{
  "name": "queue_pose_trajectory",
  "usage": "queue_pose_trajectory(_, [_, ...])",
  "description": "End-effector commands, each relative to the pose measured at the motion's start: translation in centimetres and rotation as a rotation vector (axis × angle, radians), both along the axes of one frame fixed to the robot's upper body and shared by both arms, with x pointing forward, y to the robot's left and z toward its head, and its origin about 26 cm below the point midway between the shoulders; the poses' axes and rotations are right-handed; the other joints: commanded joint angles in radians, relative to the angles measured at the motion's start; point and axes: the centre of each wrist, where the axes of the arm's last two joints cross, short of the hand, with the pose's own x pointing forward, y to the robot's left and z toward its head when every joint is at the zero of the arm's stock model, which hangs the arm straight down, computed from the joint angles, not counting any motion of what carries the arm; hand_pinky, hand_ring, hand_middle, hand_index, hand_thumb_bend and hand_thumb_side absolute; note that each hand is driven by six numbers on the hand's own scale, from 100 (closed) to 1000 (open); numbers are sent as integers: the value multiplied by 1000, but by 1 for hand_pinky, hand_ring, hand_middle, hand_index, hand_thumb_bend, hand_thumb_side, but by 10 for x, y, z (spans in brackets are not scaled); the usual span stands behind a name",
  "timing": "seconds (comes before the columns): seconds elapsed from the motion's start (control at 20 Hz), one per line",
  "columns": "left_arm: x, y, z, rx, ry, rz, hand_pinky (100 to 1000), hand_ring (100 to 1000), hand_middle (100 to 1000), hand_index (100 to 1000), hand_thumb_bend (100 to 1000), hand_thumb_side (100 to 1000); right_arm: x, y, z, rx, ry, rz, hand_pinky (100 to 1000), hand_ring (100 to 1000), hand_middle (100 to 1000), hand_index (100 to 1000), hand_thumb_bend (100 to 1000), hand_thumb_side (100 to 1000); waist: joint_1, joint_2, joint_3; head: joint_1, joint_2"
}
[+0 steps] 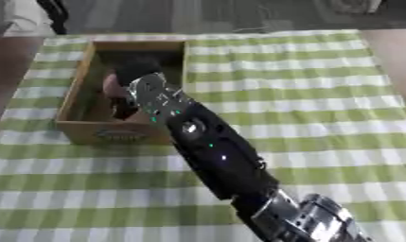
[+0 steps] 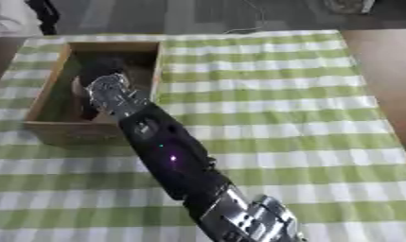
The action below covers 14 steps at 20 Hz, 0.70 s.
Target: Pick up objects on the table and place them in the box.
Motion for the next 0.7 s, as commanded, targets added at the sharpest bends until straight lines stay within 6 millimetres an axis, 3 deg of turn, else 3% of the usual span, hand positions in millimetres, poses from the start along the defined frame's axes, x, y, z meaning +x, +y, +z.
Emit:
queue_pose_trajectory(0.05, [-2, 0, 8, 18, -28, -5, 579, 491, 545, 819, 100, 944, -4, 6, 18, 9, -62, -22, 781, 910, 852, 987, 245, 603, 6, -14, 3, -3, -12])
queue_pose_trajectory(0.4, [-2, 0, 8, 18, -29, -6, 579, 491, 545, 819, 100, 942, -6, 6, 22, 15, -54, -43, 802, 929, 864, 1000, 503, 550, 10, -15, 2, -4, -11])
queue_pose_trajectory(0.7, [-2, 0, 7, 18, -28, -6, 579, 491, 545, 819, 100, 940, -11, 5, 35, 48, -87, -30, 803, 923, 858, 1000, 515, 569, 11, -18, 1, -4, -11])
